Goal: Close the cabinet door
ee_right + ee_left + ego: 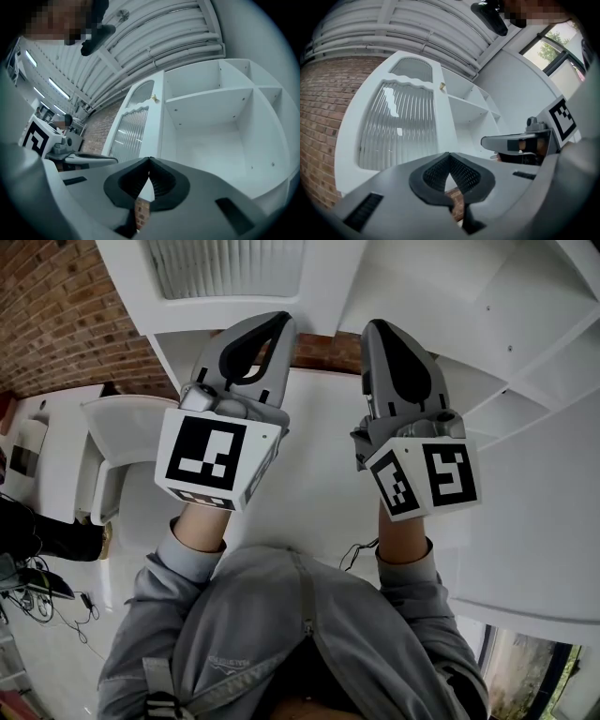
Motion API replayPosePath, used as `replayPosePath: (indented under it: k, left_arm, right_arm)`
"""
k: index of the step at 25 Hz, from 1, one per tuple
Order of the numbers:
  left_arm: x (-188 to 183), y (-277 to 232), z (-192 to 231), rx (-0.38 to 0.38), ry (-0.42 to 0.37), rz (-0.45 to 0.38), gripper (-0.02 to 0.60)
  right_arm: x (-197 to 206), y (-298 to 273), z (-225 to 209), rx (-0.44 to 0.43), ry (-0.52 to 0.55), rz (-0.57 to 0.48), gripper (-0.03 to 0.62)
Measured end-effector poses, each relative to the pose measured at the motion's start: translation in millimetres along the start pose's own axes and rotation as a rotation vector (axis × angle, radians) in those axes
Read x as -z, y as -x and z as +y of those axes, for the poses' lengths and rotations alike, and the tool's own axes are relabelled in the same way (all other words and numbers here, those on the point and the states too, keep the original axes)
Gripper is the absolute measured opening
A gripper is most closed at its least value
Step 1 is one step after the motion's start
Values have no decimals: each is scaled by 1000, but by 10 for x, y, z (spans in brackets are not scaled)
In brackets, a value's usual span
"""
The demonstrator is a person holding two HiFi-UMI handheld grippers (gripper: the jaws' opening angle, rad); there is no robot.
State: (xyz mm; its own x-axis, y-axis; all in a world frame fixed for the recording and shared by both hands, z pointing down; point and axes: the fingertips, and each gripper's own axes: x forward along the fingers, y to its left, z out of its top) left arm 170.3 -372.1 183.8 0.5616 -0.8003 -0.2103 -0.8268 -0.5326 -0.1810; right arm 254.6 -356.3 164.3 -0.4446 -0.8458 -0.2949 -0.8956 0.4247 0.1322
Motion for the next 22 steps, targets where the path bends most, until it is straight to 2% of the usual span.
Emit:
replayPosePath:
  k: [13,22]
  left_arm:
    - [132,513,-103,-30,39,30,6]
    - [415,817,-126,-76,21,75,6]
  right_arm:
    - [108,404,261,69,44,34,26]
    - [383,646,456,85,70,87,26]
